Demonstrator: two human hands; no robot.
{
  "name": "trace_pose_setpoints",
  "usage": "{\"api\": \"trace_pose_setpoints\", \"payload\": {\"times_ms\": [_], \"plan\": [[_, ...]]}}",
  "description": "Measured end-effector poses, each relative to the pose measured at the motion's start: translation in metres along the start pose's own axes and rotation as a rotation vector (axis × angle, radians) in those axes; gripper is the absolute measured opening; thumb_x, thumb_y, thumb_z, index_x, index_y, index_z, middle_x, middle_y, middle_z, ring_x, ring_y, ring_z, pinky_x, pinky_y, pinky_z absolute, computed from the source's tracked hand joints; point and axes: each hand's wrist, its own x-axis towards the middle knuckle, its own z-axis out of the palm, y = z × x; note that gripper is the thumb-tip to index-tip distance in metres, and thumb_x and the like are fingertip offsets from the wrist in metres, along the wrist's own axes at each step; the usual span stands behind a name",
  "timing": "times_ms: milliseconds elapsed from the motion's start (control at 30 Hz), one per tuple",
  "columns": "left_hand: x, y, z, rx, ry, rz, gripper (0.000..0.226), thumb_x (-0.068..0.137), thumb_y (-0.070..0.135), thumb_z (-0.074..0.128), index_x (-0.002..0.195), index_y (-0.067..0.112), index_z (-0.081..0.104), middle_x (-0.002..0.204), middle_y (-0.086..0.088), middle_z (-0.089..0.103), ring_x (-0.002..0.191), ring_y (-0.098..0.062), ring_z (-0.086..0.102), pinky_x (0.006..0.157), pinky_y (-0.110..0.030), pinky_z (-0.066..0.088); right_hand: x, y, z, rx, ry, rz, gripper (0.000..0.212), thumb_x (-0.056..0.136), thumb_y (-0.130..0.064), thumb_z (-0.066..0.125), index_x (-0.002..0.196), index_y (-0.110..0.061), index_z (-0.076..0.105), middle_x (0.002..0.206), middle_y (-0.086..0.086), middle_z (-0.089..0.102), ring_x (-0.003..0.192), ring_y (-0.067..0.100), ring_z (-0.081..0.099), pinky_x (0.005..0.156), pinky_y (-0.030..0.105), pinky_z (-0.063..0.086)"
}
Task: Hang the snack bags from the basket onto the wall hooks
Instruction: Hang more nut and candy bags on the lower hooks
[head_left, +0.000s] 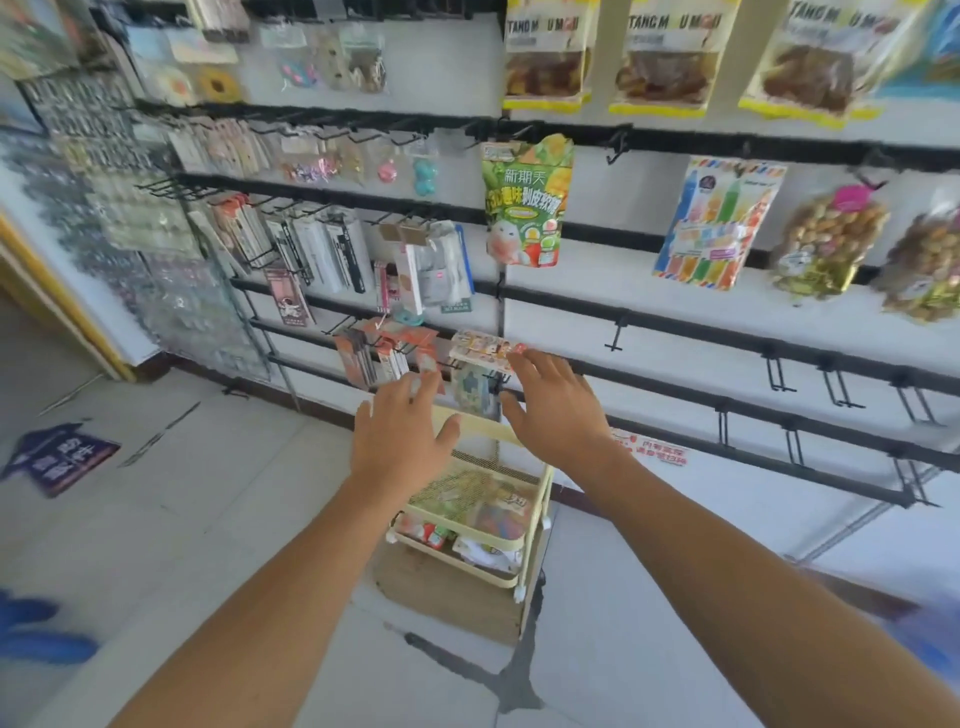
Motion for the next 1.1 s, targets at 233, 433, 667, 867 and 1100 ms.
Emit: {"api": "trace_pose_setpoints", "payload": {"times_ms": [233, 433, 667, 867, 1100], "plan": [[0.021, -0.095, 0.035, 0.034, -0.103, 0.01, 0.061, 0.097, 0.056, 0.04, 0.149, 0.024, 0.037, 0.145, -0.006, 0.049, 0.13, -0.027, 0.047, 0.101, -0.046, 0.047, 0.05, -0.05, 0.078, 0.052, -0.131, 0.044, 0.055, 0.102, -0.04, 0.039, 0.152, -0.019, 0.029, 0.158, 0.003, 0.032, 0.144, 0.025, 0.029, 0.113, 0.045, 0.03], [0.037, -0.157, 0.068, -0.027, -0.169, 0.076, 0.055, 0.097, 0.051, 0.044, 0.143, 0.022, 0.043, 0.121, -0.003, 0.057, 0.114, -0.025, 0.054, 0.086, -0.041, 0.05, 0.066, -0.09, 0.127, 0.002, -0.155, 0.113, 0.054, 0.103, -0.04, 0.039, 0.152, -0.019, 0.029, 0.156, 0.002, 0.035, 0.142, 0.024, 0.032, 0.112, 0.044, 0.031], [0.056, -0.233, 0.145, -0.128, -0.282, 0.252, 0.054, 0.099, 0.049, 0.041, 0.145, 0.02, 0.043, 0.141, -0.004, 0.052, 0.127, -0.027, 0.05, 0.096, -0.043, 0.048, 0.061, -0.144, 0.213, 0.011, -0.048, 0.304, 0.047, 0.097, -0.033, 0.052, 0.141, -0.015, 0.05, 0.14, 0.004, 0.055, 0.131, 0.028, 0.049, 0.106, 0.047, 0.04], [0.032, -0.284, 0.228, -0.174, -0.361, 0.288, 0.043, 0.096, 0.045, 0.049, 0.135, 0.027, 0.051, 0.127, 0.002, 0.059, 0.117, -0.026, 0.056, 0.089, -0.04, 0.049, 0.047, -0.178, 0.31, 0.021, -0.009, 0.346, 0.045, 0.092, -0.037, 0.042, 0.126, -0.013, 0.059, 0.125, 0.004, 0.064, 0.115, 0.029, 0.06, 0.087, 0.044, 0.052], [0.001, -0.302, 0.386, -0.283, -0.26, 0.301, 0.028, 0.096, 0.039, 0.053, 0.123, 0.035, 0.053, 0.117, 0.003, 0.064, 0.107, -0.026, 0.059, 0.082, -0.041, 0.049, 0.01, -0.15, 0.472, 0.064, 0.243, 0.053, 0.022, 0.09, -0.016, 0.055, 0.104, -0.007, 0.069, 0.101, 0.005, 0.07, 0.088, 0.026, 0.067, 0.066, 0.037, 0.054]]}}
